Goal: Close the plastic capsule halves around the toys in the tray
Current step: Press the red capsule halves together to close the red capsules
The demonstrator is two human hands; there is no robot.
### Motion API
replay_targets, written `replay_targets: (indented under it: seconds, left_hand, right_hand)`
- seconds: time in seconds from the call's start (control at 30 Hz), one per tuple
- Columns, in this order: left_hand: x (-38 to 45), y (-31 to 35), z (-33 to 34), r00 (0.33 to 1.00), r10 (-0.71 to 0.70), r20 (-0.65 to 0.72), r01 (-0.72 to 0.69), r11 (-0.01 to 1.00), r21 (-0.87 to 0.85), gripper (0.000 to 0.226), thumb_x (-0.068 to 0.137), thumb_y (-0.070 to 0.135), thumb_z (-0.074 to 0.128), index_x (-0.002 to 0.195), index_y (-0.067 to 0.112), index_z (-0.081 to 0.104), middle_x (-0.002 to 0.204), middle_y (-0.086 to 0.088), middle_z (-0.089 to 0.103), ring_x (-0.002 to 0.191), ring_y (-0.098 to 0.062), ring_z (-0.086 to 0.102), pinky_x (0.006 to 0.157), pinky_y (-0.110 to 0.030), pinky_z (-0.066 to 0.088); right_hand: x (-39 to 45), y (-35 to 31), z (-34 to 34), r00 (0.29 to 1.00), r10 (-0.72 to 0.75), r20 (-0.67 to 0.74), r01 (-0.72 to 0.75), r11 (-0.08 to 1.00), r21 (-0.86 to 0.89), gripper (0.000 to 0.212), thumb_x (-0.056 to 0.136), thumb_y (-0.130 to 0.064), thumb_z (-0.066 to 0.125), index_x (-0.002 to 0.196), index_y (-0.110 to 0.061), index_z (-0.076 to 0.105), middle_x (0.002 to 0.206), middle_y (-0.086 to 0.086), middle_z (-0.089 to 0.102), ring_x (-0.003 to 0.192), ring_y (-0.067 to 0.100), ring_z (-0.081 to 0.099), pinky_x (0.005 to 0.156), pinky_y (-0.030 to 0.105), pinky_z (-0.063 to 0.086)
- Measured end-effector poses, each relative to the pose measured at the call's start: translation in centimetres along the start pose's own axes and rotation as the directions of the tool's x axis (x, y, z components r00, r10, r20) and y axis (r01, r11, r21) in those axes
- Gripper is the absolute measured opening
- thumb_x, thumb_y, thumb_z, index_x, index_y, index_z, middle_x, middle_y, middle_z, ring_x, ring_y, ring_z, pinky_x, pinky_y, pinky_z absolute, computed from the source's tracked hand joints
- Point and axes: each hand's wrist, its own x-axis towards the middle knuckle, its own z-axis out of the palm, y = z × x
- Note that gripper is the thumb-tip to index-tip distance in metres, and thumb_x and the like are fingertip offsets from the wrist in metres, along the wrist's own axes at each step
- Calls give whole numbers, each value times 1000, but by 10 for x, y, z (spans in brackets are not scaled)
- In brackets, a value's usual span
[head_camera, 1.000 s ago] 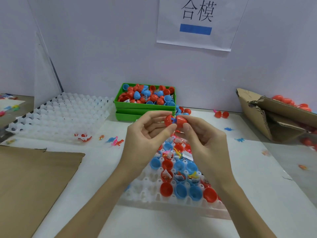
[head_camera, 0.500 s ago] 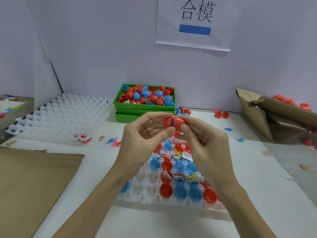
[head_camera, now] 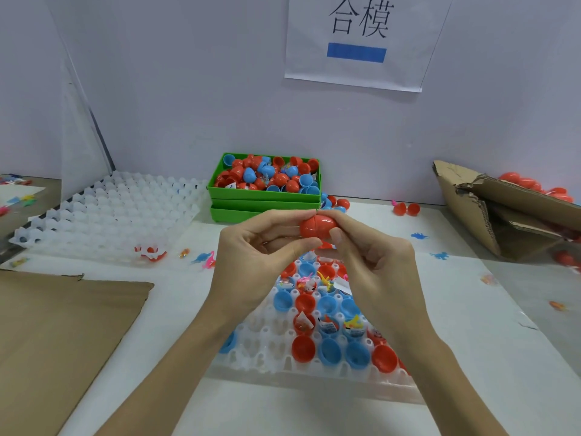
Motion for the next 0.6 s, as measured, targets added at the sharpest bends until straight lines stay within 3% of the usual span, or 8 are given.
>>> replay_targets:
  seconds: [0.2, 0.37, 0.6]
  left_hand:
    - [-3, -1, 4, 999, 4, -42, -3, 1000, 8, 38, 76, 12, 86, 113, 18, 76, 102, 10, 81, 97, -11, 78, 86, -20, 60]
    - [-3, 0, 5, 998, -5, -62, 6, 1000, 18, 37, 77, 16, 86, 113, 19, 76, 102, 10, 81, 96, -11, 78, 84, -20, 60]
    - [-2, 1, 3, 999, -1, -33, 2, 1000, 13, 35, 77, 15, 85, 110, 20, 76, 101, 11, 81, 95, -10, 78, 84, -18, 59]
  right_hand:
    - [0, 3, 0, 995, 100, 19, -101, 993, 54, 36, 99, -17, 59, 134, -12, 65, 120, 1, 74, 107, 16, 73, 93, 42, 61]
    - [2, 0, -1, 993, 116, 40, -121, 979, 166, 30, 99, -8, 59, 127, -18, 66, 112, -9, 76, 98, 7, 75, 81, 21, 60]
    - [3, -1, 0, 994, 108, 33, -112, 978, 177, 31, 96, -15, 61, 126, -21, 65, 111, -10, 76, 98, 6, 74, 79, 19, 60]
